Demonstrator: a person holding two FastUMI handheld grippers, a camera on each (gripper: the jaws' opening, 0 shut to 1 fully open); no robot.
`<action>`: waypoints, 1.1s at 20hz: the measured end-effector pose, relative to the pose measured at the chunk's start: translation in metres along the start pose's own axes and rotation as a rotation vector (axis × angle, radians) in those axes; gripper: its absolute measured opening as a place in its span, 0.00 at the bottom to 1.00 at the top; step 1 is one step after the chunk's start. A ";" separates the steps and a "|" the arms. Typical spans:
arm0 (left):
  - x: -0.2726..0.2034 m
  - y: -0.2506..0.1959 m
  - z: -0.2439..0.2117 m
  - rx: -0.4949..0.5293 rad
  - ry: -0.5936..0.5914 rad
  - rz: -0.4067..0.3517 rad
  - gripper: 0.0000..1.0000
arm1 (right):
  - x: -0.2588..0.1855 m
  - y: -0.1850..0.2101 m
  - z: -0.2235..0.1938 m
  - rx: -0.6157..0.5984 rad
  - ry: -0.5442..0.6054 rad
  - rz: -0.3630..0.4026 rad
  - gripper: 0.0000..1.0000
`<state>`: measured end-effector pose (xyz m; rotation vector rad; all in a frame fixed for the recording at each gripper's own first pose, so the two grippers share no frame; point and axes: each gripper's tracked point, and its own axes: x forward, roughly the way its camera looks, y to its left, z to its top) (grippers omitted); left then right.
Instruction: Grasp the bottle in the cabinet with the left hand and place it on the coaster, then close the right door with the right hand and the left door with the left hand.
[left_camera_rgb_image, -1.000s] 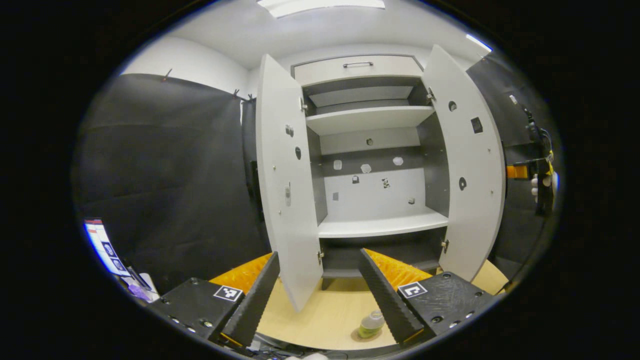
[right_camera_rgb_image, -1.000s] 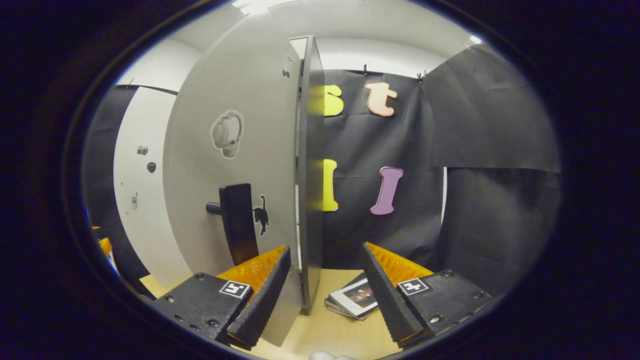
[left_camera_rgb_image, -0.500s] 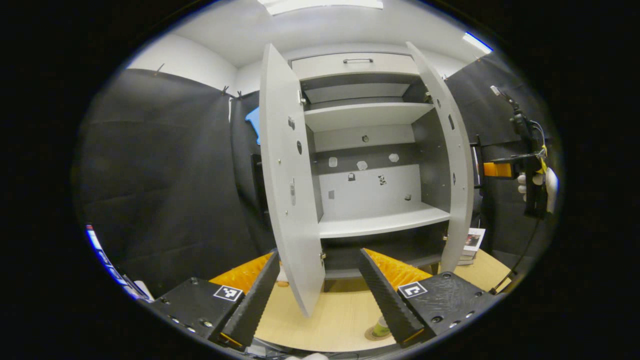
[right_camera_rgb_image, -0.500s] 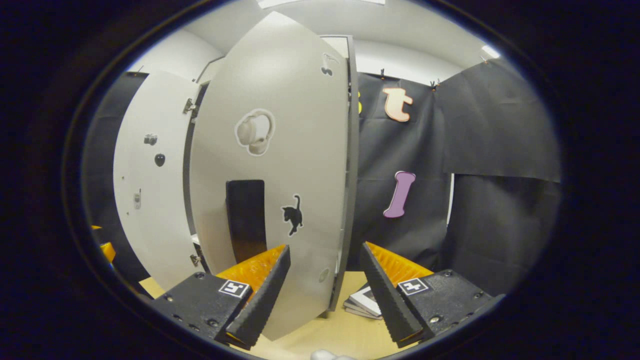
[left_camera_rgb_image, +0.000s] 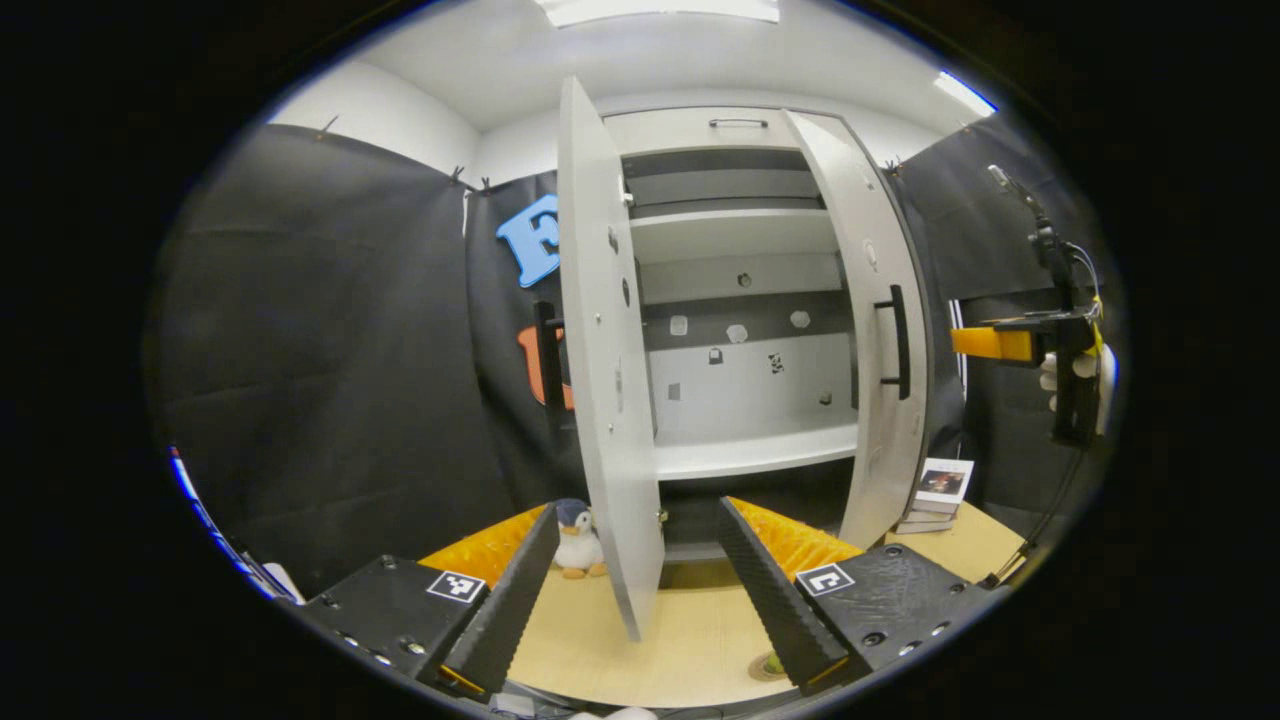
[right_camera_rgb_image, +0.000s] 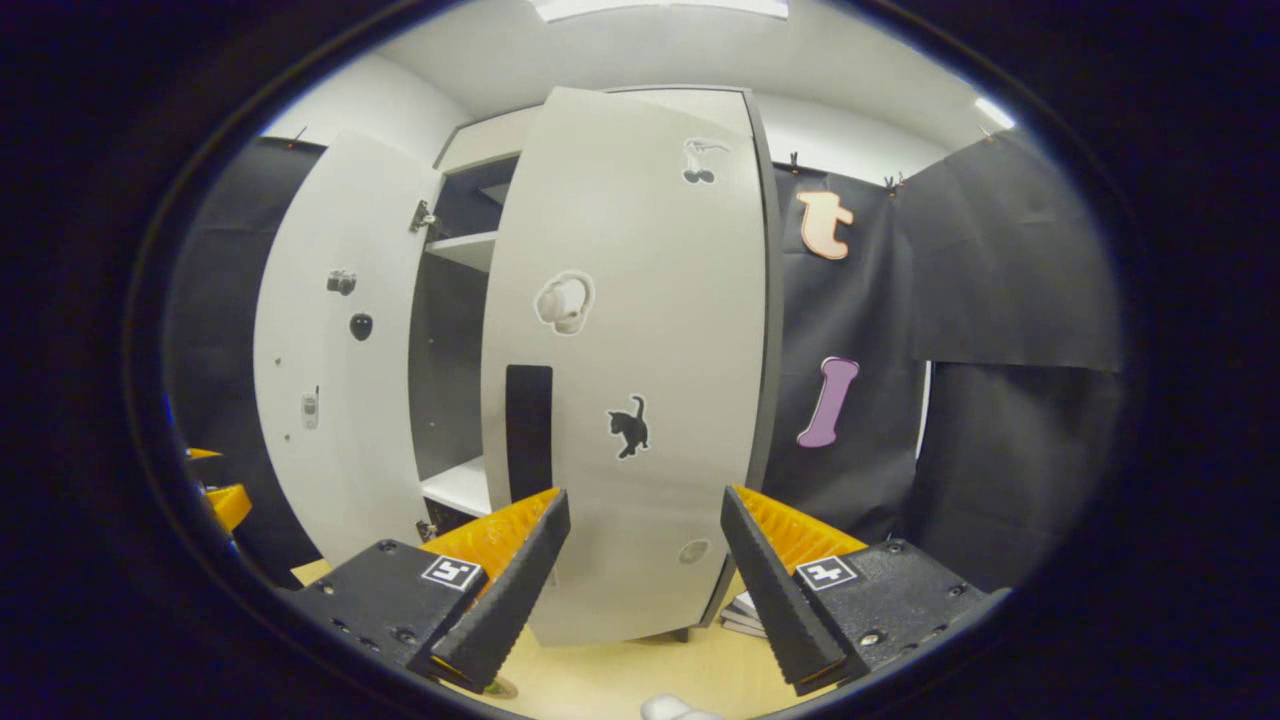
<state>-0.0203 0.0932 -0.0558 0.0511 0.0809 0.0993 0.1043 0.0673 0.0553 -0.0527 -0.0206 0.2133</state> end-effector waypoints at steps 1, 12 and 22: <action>0.003 0.004 -0.001 -0.001 0.002 0.001 0.97 | -0.002 0.002 -0.002 0.001 0.004 -0.002 1.00; 0.047 0.110 0.006 -0.003 0.006 0.080 0.97 | -0.057 0.039 -0.045 -0.010 0.070 -0.047 0.99; 0.110 0.168 0.030 0.062 -0.037 0.136 0.97 | -0.092 0.054 -0.077 0.017 0.152 -0.089 1.00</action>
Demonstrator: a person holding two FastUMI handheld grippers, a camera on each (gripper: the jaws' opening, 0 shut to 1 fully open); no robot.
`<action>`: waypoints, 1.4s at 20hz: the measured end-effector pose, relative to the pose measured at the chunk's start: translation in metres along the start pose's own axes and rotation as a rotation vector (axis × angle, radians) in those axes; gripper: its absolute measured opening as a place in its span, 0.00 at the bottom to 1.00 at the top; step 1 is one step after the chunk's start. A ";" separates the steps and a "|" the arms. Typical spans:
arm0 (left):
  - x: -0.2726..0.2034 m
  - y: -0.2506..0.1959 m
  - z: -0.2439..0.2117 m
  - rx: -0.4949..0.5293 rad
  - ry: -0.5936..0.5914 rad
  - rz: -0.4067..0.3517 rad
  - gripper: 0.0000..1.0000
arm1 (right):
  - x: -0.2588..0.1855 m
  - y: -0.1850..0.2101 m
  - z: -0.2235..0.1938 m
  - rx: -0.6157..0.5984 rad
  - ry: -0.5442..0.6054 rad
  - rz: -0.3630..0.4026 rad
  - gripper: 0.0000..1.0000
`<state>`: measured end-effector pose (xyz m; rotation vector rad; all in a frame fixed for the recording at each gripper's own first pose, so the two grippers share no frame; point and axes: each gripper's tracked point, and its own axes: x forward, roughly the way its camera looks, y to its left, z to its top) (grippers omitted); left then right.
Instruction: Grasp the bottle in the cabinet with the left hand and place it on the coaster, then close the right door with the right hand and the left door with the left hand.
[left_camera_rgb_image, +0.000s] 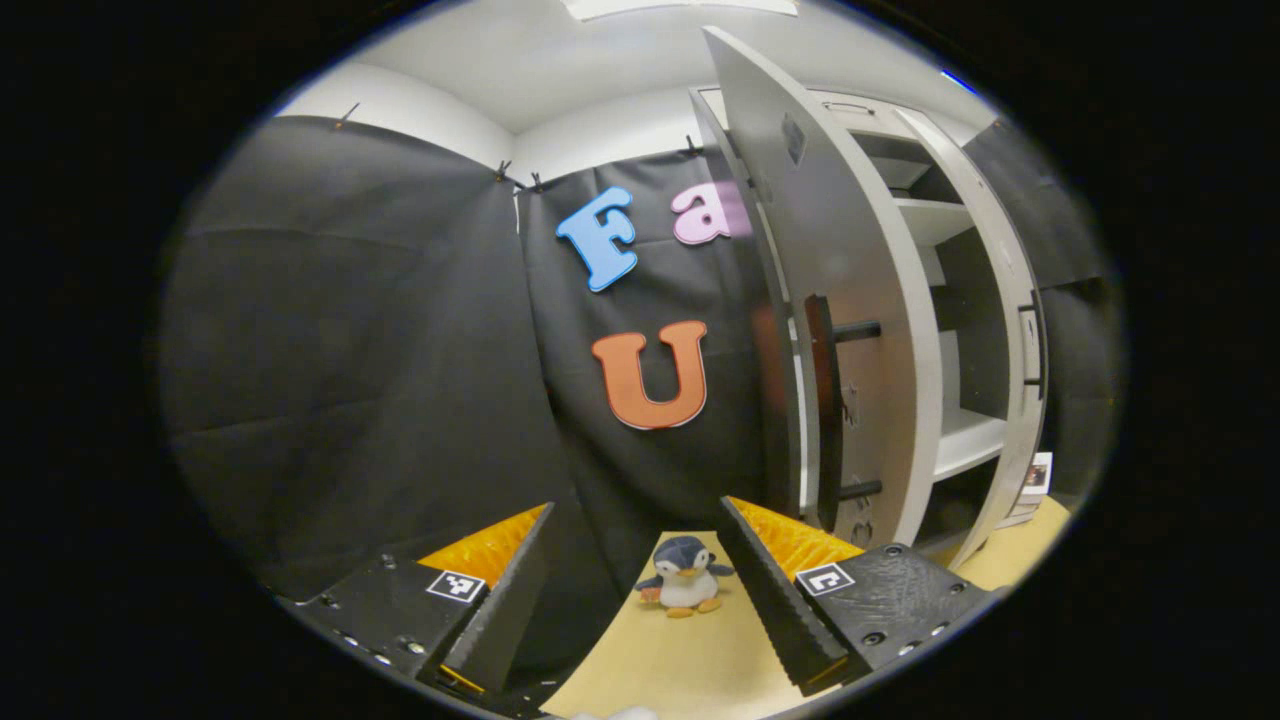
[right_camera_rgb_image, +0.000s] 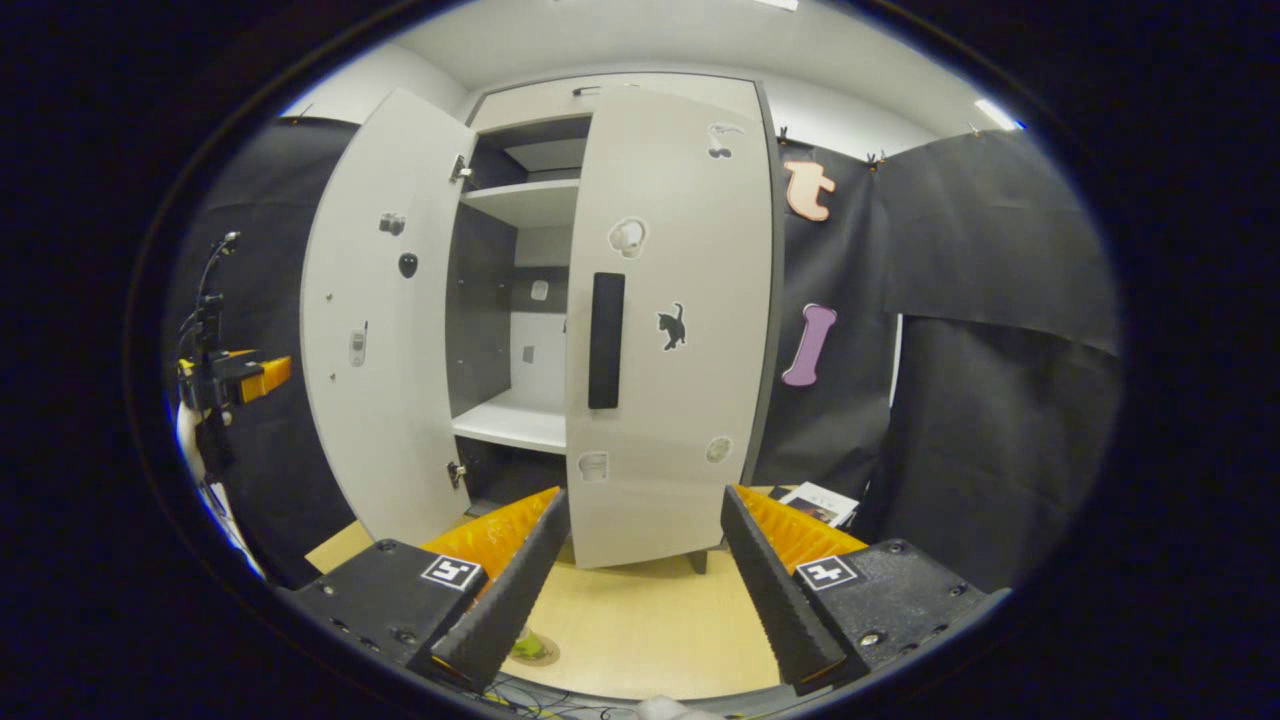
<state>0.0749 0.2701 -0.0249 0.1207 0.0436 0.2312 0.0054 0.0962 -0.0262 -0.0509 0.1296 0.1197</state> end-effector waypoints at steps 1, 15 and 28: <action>0.007 -0.004 0.005 0.003 -0.011 -0.005 0.97 | 0.000 -0.002 -0.002 0.003 0.004 0.000 1.00; 0.029 -0.038 0.018 -0.006 0.003 -0.029 0.84 | 0.013 -0.014 0.002 0.015 0.020 0.070 1.00; 0.012 -0.138 0.037 -0.019 -0.012 -0.169 0.86 | 0.012 -0.038 0.009 0.008 0.006 0.077 0.99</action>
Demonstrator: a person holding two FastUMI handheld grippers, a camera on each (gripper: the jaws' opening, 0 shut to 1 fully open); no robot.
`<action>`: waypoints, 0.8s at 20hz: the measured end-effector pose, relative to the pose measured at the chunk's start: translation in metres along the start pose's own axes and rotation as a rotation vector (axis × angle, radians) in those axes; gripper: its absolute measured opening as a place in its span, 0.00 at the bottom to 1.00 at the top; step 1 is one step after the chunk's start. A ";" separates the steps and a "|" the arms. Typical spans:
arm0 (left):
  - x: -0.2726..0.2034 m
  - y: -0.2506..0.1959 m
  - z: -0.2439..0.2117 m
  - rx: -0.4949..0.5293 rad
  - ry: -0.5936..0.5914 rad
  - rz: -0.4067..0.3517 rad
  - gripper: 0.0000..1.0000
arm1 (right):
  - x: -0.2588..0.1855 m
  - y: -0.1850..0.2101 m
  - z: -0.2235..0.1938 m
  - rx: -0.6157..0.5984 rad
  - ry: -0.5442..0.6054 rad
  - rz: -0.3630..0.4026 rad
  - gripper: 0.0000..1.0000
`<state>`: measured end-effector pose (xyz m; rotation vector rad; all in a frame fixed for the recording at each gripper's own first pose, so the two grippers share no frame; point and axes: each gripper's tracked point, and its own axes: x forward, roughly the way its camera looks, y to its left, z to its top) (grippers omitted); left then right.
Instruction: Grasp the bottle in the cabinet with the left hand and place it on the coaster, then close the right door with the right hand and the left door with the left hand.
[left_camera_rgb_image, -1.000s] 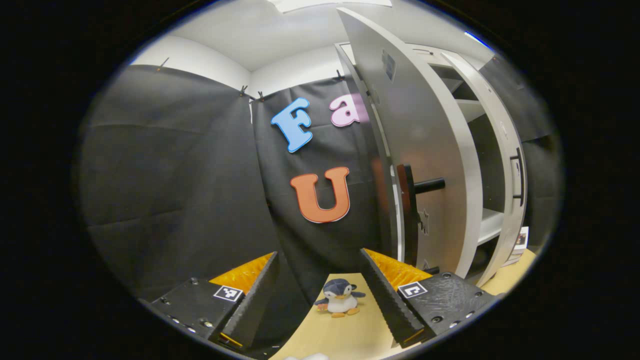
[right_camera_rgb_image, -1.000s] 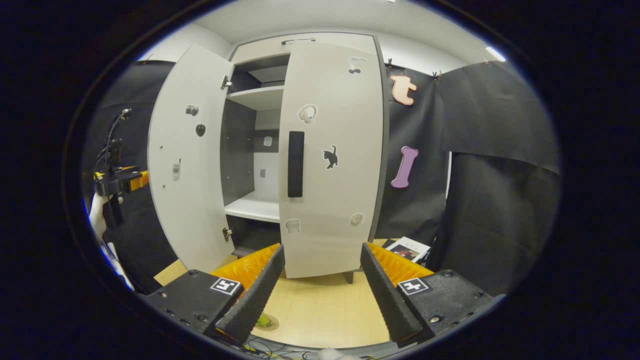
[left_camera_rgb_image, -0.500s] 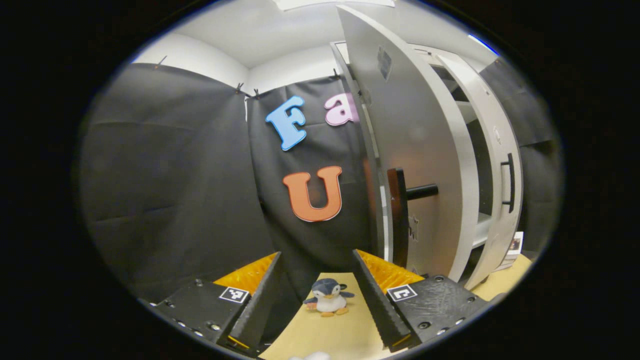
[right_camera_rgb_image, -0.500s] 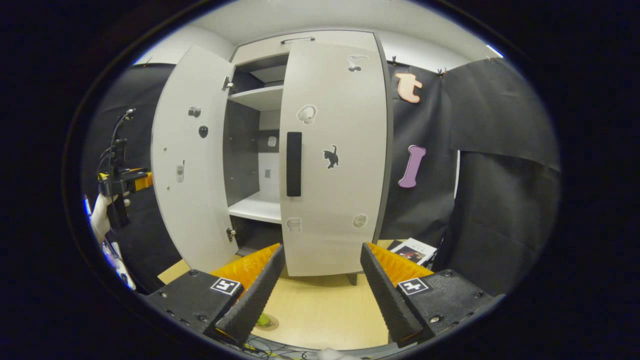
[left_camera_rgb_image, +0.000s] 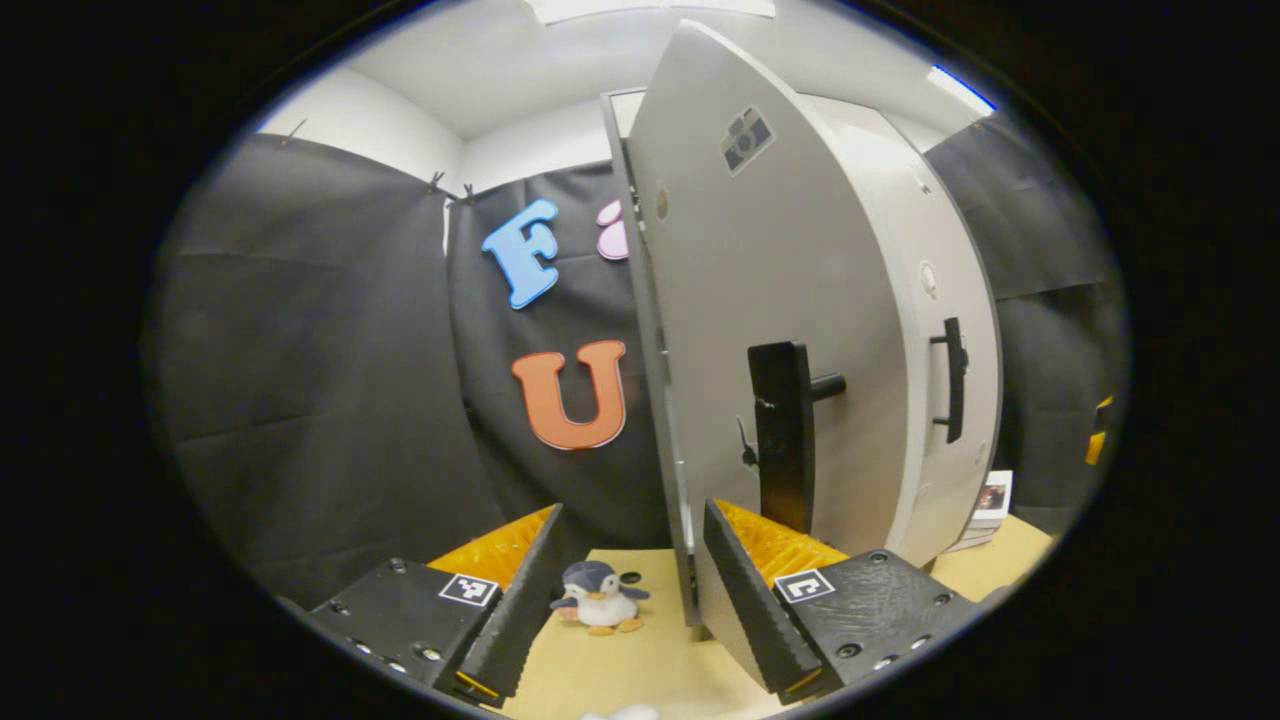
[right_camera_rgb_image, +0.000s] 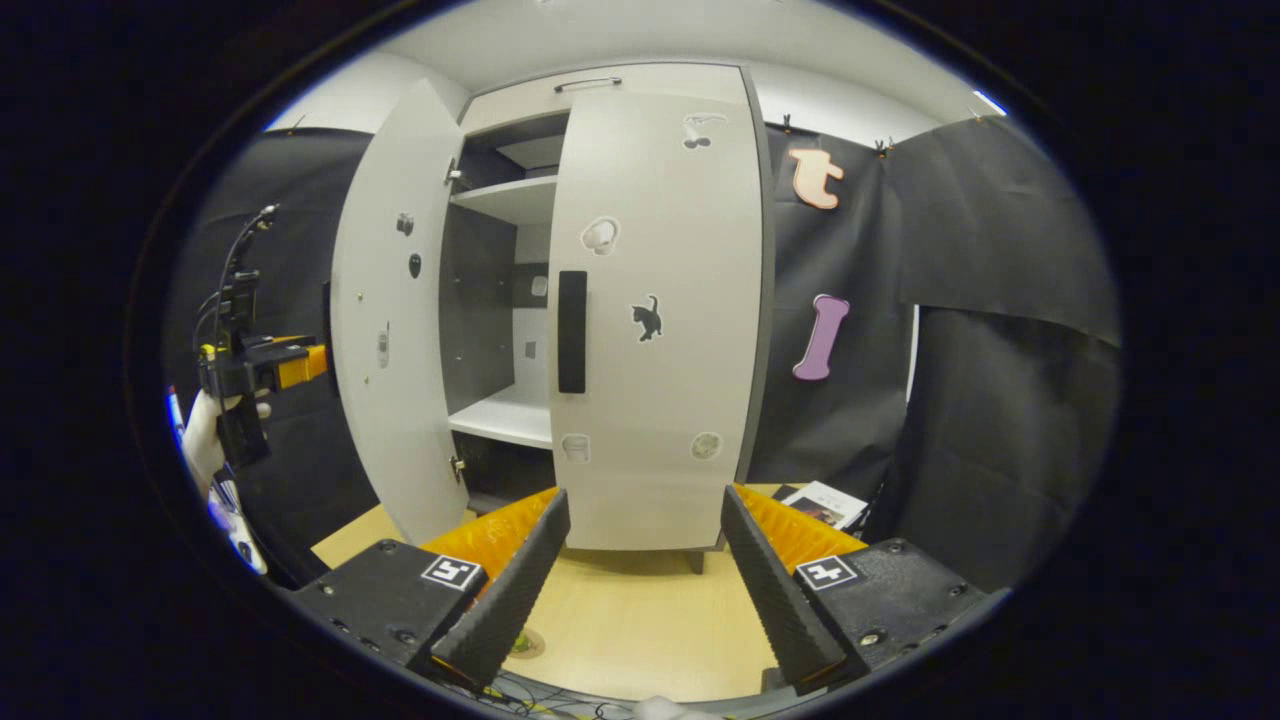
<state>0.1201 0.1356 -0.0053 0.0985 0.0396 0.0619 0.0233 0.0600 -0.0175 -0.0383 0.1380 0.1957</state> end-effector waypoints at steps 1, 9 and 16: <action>0.003 -0.012 0.002 0.000 -0.005 -0.018 0.86 | -0.001 -0.002 0.001 0.001 -0.002 -0.003 0.99; 0.013 -0.048 0.007 -0.011 0.001 -0.022 0.96 | -0.013 -0.017 0.011 0.015 -0.033 -0.056 0.99; -0.024 -0.062 0.016 0.009 -0.008 -0.051 0.97 | -0.016 -0.011 0.025 0.023 -0.077 -0.073 1.00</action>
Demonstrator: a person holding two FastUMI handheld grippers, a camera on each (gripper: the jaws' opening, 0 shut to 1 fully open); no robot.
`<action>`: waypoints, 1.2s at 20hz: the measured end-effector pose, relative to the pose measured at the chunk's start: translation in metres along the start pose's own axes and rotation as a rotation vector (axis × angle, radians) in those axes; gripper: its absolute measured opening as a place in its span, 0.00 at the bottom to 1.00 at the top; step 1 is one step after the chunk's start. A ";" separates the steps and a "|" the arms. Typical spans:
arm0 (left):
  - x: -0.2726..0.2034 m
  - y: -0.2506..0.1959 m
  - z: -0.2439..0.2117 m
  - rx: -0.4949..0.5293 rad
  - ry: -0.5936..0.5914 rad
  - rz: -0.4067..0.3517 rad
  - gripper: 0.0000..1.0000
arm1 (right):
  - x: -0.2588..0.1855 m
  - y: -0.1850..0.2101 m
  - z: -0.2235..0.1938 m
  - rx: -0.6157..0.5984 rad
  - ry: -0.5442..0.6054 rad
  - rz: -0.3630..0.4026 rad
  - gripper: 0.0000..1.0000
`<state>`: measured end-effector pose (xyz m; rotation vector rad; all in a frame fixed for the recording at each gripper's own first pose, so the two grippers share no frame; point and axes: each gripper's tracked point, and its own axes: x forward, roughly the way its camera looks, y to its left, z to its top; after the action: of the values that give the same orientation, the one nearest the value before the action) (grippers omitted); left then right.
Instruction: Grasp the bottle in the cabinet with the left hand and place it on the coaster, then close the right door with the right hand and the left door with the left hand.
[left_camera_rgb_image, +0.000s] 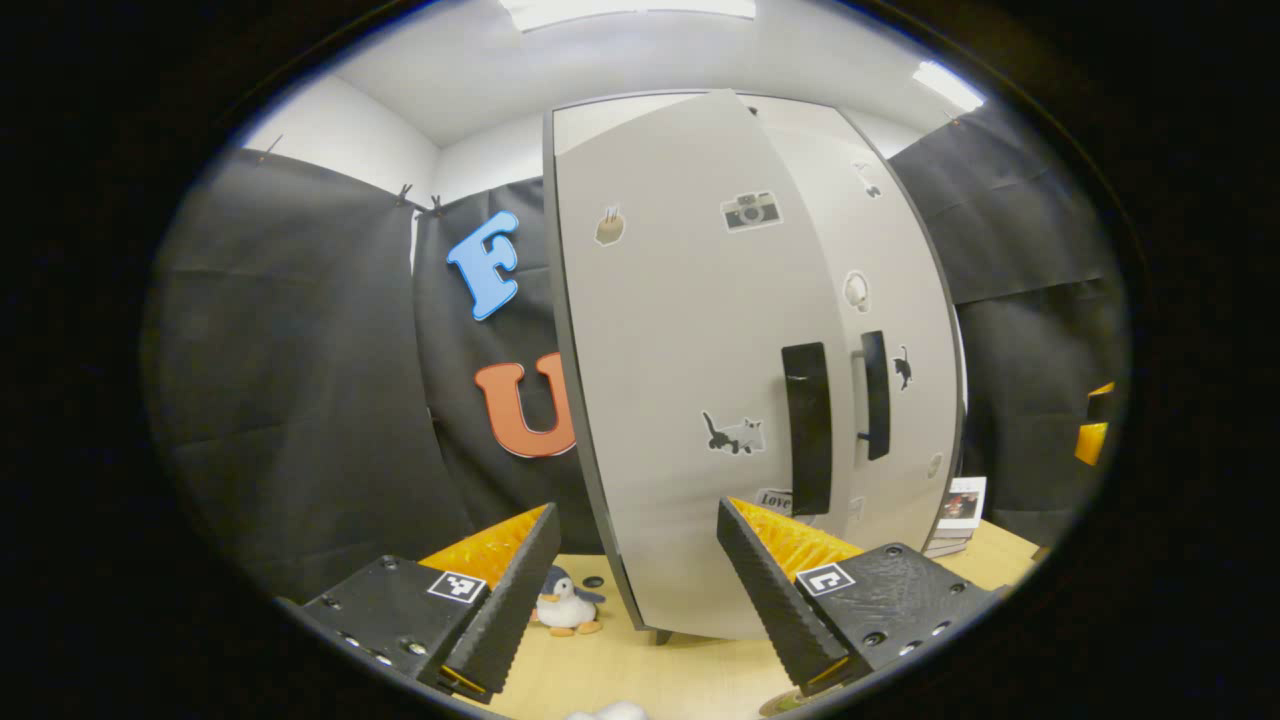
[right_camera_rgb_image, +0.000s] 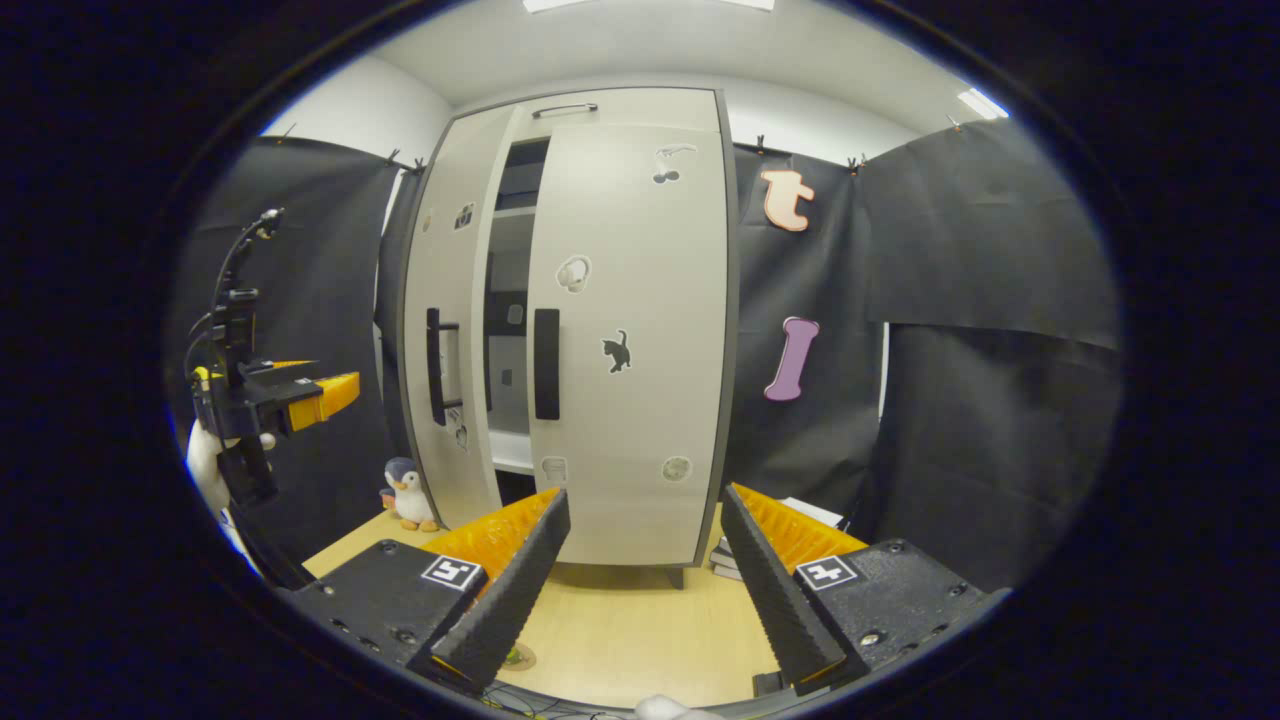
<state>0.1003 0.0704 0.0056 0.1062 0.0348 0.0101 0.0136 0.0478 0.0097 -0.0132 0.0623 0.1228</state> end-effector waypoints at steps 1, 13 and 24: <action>-0.007 -0.003 0.001 -0.008 0.002 -0.008 0.97 | -0.001 0.001 0.002 0.004 -0.007 -0.004 1.00; -0.090 0.017 -0.036 -0.051 0.065 0.047 0.97 | -0.007 -0.004 0.011 -0.001 -0.067 -0.073 1.00; -0.107 0.025 -0.038 -0.051 0.055 0.067 0.96 | -0.016 0.013 0.011 -0.016 -0.081 -0.062 0.99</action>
<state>-0.0080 0.0980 -0.0255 0.0564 0.0859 0.0804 -0.0034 0.0592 0.0216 -0.0258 -0.0201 0.0614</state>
